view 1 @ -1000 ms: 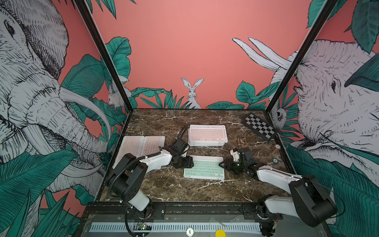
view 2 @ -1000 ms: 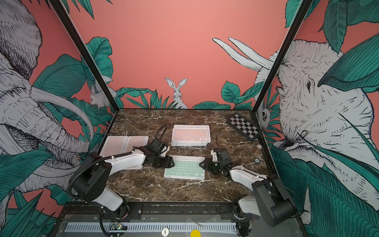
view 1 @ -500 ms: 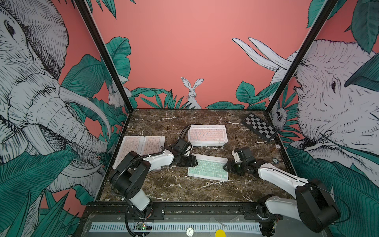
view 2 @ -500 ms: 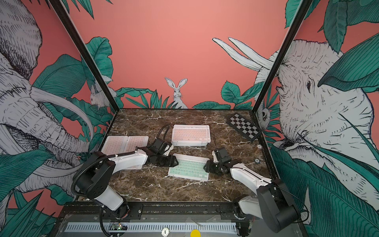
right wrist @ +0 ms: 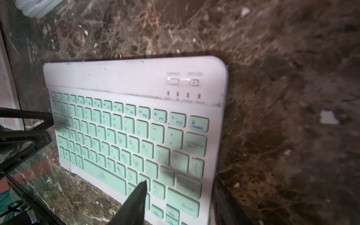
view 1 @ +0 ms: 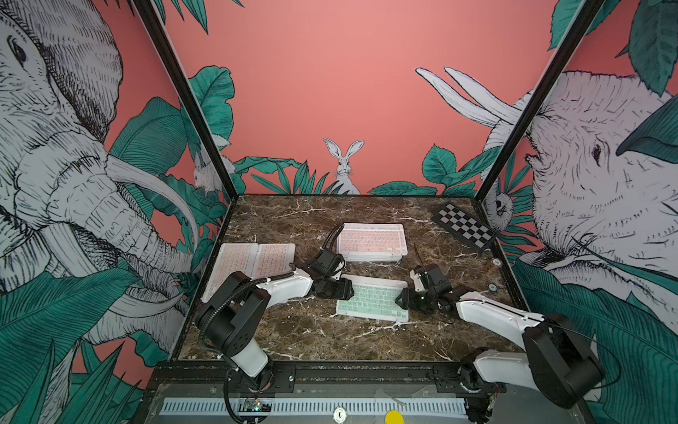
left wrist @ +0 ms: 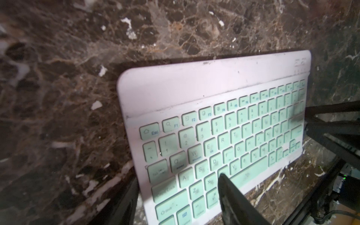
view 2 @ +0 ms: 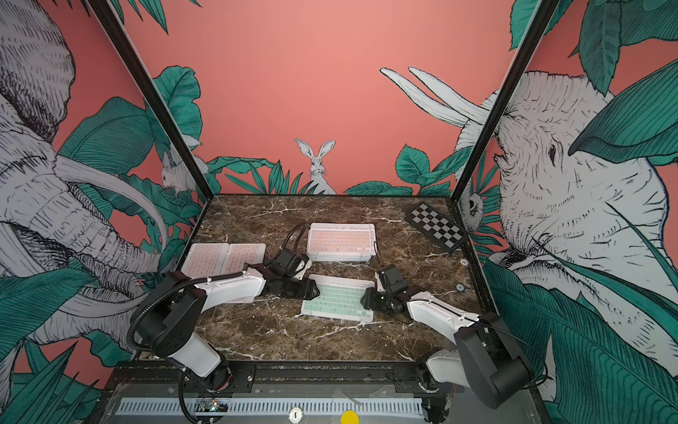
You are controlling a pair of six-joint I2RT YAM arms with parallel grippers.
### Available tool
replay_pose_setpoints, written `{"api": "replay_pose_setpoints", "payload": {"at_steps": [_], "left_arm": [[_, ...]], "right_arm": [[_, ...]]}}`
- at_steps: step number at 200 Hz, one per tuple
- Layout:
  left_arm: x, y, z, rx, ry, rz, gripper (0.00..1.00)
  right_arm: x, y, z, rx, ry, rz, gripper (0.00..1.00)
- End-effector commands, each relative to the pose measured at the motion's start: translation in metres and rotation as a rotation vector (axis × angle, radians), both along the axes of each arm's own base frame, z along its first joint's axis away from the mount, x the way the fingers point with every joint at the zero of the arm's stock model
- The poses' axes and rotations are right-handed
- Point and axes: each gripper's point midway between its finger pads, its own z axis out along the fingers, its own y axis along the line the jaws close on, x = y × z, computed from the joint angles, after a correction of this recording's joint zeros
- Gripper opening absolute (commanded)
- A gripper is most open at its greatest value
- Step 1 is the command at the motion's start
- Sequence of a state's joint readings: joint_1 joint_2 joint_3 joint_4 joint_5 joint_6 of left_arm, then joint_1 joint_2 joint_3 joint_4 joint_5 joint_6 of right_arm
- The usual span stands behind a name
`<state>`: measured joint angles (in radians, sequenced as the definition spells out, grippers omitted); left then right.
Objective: Stack the numeric keypads
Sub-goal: Pick up the numeric keypad from the center of the board.
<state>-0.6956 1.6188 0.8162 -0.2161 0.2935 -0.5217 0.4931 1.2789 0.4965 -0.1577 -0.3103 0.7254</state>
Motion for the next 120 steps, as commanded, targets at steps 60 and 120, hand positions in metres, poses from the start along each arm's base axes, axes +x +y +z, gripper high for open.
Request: {"api": "replay_pose_setpoints", "payload": {"at_steps": [60, 120], "left_arm": [[-0.053, 0.011, -0.046, 0.103, 0.190, -0.066, 0.67], [-0.053, 0.009, -0.047, 0.100, 0.182, -0.079, 0.67]], "right_arm": [[0.012, 0.042, 0.056, 0.509, -0.066, 0.049, 0.51], [0.006, 0.034, 0.073, 0.576, -0.067, 0.057, 0.51]]}}
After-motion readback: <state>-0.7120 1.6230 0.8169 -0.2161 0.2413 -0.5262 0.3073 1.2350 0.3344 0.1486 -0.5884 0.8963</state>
